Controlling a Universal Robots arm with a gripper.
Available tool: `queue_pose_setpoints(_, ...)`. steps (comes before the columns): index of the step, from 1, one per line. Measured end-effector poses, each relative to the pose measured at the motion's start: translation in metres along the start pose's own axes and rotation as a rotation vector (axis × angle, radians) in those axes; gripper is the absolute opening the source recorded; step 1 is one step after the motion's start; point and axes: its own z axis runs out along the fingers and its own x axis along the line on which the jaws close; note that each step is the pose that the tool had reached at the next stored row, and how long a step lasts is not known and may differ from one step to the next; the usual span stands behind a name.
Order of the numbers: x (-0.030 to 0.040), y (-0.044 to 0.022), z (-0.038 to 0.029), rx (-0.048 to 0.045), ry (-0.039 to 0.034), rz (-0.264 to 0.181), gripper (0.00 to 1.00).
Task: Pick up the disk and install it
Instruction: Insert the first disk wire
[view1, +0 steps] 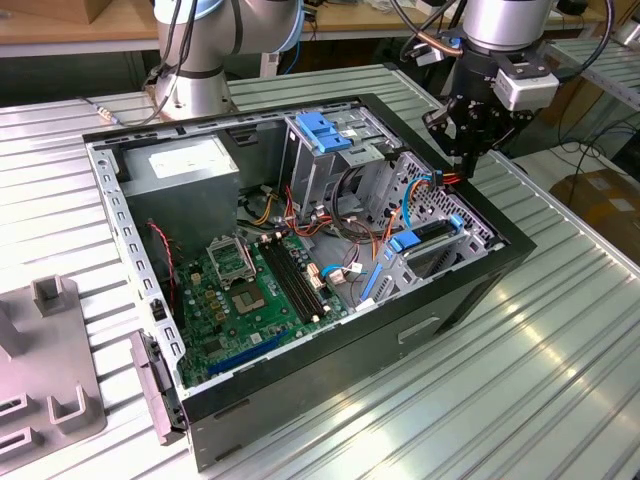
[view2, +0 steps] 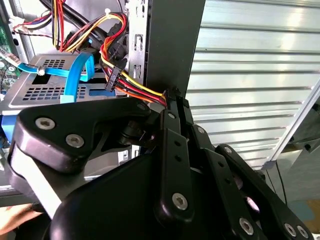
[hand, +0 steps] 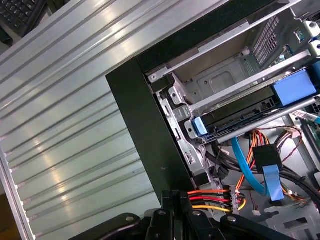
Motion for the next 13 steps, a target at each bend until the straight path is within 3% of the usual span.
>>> queue_pose_setpoints(2,0.0032,0.0002,-0.0122,-0.0001,0.0003,0.0,0.16)
queue_pose_setpoints(3,0.0038,0.0003,-0.0143,-0.0005,0.0004,0.001,0.16)
queue_pose_setpoints(4,0.0037,0.0003,-0.0141,-0.0019,0.0,0.008,0.16)
queue_pose_setpoints(13,0.0036,0.0003,-0.0136,-0.053,-0.0033,0.194,0.16)
